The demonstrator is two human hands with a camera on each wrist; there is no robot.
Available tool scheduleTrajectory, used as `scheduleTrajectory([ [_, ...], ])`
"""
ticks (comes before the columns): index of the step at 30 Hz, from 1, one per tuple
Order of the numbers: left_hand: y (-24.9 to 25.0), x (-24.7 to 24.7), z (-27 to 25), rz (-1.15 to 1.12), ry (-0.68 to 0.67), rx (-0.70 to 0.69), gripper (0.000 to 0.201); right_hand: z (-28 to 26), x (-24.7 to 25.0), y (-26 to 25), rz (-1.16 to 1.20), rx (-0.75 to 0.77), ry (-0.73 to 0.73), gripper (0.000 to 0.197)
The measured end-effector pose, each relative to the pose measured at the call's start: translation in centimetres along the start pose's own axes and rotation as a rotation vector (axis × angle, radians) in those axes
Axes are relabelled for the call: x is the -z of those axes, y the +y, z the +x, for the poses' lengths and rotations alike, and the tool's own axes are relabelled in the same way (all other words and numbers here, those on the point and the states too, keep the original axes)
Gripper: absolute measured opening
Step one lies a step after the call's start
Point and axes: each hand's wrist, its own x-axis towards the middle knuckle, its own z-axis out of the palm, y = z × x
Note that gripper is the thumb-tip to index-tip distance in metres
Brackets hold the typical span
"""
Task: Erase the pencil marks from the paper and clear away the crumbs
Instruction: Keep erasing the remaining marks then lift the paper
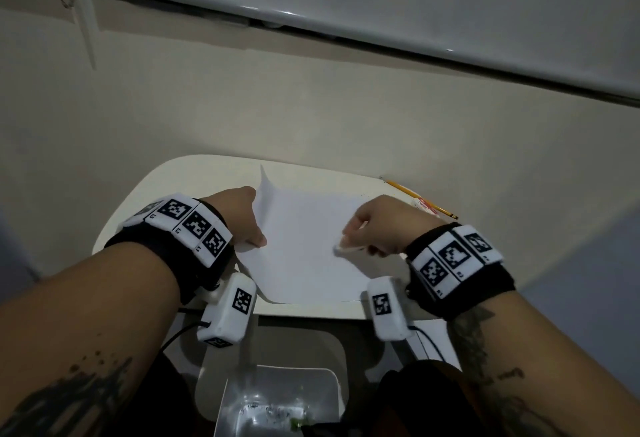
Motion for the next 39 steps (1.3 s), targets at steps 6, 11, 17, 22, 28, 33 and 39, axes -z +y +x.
scheduleTrajectory([
  [6,0.4,0.1,0.2,0.102,-0.016,0.001,0.054,-0.5,-0.8,-1.2,-0.163,0.040,-0.124,0.034],
  [11,0.4,0.1,0.4,0.093,-0.032,-0.015,0.063,-0.1,2.0,1.0,-0.367,-0.125,-0.088,0.029],
  [17,0.4,0.1,0.5,0.054,-0.060,-0.047,0.066,1.1,-0.1,-2.5,-0.015,0.074,-0.064,0.013],
  [22,0.4,0.0,0.8,0.075,-0.082,-0.081,0.057,1.5,-0.6,-0.9,-0.107,0.014,-0.152,0.028],
  [28,0.1,-0.2,1.5,0.086,-0.088,-0.111,0.052,2.1,2.8,1.1,-0.273,-0.129,-0.050,0.021],
  [33,-0.2,-0.6,2.0,0.073,-0.096,-0.091,0.054,3.0,-1.1,-3.5,0.044,0.151,-0.115,0.018],
  [39,0.3,-0.5,2.0,0.110,-0.076,-0.069,0.054,4.6,-0.2,-1.0,-0.073,0.008,-0.162,0.028],
])
